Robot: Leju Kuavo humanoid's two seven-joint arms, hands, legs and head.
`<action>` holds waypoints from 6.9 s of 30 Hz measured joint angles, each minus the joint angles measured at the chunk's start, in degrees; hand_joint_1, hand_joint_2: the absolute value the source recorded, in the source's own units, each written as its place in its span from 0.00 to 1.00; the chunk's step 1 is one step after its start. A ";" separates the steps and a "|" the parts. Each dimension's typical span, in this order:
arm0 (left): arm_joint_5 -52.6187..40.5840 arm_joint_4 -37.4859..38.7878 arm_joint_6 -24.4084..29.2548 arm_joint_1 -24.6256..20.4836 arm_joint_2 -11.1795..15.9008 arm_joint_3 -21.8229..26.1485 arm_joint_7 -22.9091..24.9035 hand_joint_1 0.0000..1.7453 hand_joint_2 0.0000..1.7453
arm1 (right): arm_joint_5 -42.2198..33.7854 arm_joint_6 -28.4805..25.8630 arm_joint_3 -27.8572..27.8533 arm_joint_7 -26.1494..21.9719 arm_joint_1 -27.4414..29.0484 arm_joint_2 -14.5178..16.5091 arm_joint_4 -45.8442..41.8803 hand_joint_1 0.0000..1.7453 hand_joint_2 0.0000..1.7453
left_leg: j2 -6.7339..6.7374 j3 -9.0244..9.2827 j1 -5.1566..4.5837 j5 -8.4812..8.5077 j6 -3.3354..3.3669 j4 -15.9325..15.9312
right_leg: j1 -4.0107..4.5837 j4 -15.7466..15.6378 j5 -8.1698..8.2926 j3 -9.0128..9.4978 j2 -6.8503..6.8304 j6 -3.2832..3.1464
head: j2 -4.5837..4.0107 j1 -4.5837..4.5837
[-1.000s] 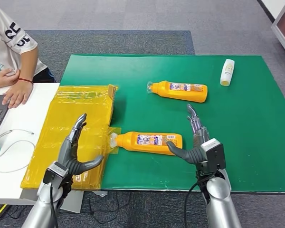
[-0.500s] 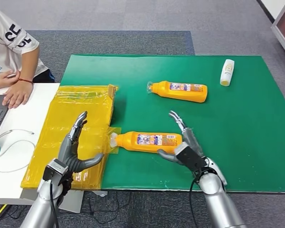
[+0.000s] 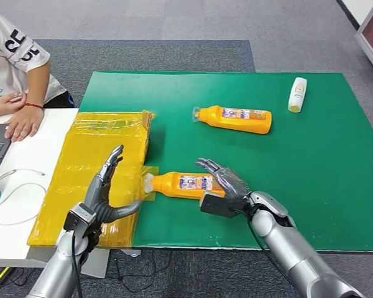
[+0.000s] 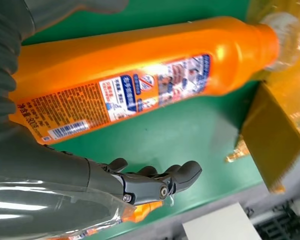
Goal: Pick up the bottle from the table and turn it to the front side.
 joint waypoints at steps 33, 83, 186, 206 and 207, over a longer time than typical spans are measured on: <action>0.84 2.35 0.08 0.85 0.70 -0.41 -0.17 0.00 1.00 | 6.26 -1.87 11.23 8.39 -6.50 -1.71 7.69 0.00 1.00 | 0.00 -0.03 0.00 0.01 0.00 0.00 | 0.00 0.00 0.01 -0.01 0.00 0.01 | 0.00 0.01; -1.37 -0.89 0.61 3.99 0.83 2.57 0.03 0.00 1.00 | 17.94 -2.32 17.86 23.35 -11.06 3.87 12.44 0.32 1.00 | -0.01 -0.05 0.01 0.02 -0.01 0.00 | 0.01 0.01 0.00 -0.03 -0.01 0.00 | 0.00 0.01; 22.53 16.46 -36.00 -8.92 7.36 -4.87 -0.41 0.00 1.00 | -7.89 -3.70 -3.63 0.16 7.08 10.94 -7.39 1.00 1.00 | -0.08 -0.30 0.03 0.06 -0.05 0.00 | 0.05 0.03 -0.01 -0.27 -0.06 -0.02 | 0.00 0.01; 23.27 16.60 -35.12 -9.16 8.47 -6.29 -0.41 0.00 1.00 | -7.75 -4.38 -2.36 -0.73 7.70 11.06 -7.76 1.00 1.00 | -0.08 -0.29 0.03 0.05 -0.08 0.00 | 0.05 0.03 -0.02 -0.28 -0.05 -0.04 | 0.00 0.01; 23.41 16.60 -35.06 -9.17 8.50 -6.31 -0.41 0.00 1.00 | -7.75 -4.38 -2.33 -0.75 7.82 11.06 -7.96 1.00 1.00 | -0.08 -0.29 0.03 0.05 -0.08 0.00 | 0.05 0.03 -0.02 -0.28 -0.05 -0.04 | 0.00 0.01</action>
